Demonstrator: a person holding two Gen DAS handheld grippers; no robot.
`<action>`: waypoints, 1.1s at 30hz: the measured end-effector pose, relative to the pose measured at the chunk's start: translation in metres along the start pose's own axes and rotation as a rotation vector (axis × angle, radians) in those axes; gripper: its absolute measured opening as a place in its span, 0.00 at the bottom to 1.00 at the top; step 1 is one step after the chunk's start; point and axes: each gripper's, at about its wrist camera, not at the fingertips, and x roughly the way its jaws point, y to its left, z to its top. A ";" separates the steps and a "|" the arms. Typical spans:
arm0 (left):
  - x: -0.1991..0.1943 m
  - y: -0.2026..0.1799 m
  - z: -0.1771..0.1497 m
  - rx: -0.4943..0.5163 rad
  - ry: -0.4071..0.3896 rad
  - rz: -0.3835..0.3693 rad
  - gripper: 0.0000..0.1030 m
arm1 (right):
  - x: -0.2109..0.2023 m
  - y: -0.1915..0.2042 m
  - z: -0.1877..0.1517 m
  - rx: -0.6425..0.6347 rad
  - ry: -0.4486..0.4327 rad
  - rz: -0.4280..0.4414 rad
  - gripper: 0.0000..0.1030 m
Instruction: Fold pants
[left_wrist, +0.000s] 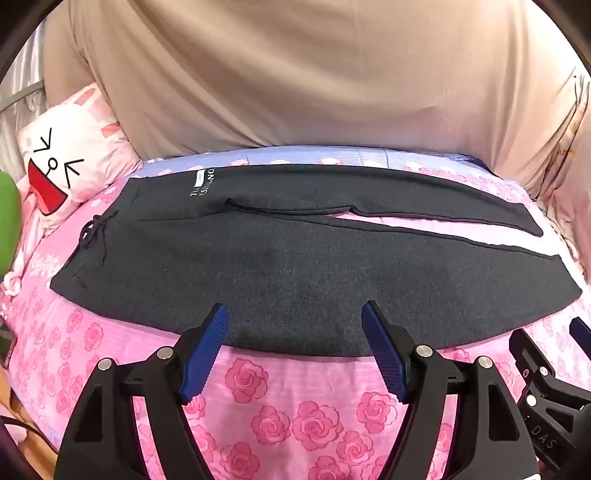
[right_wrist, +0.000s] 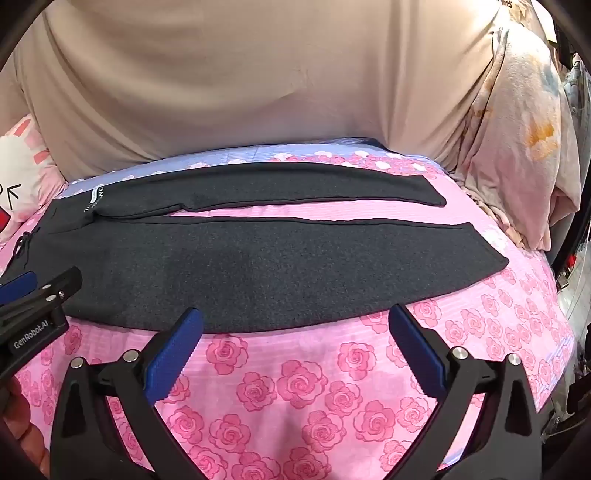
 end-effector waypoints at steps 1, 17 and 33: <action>0.000 0.001 0.000 -0.002 0.001 -0.003 0.69 | 0.000 0.000 0.000 -0.001 0.000 -0.001 0.96; -0.009 -0.008 0.006 0.033 -0.017 0.033 0.69 | -0.004 0.003 0.001 0.011 -0.012 0.023 0.96; -0.007 -0.009 0.002 0.034 -0.026 0.035 0.69 | -0.006 0.005 0.002 0.019 -0.013 0.029 0.96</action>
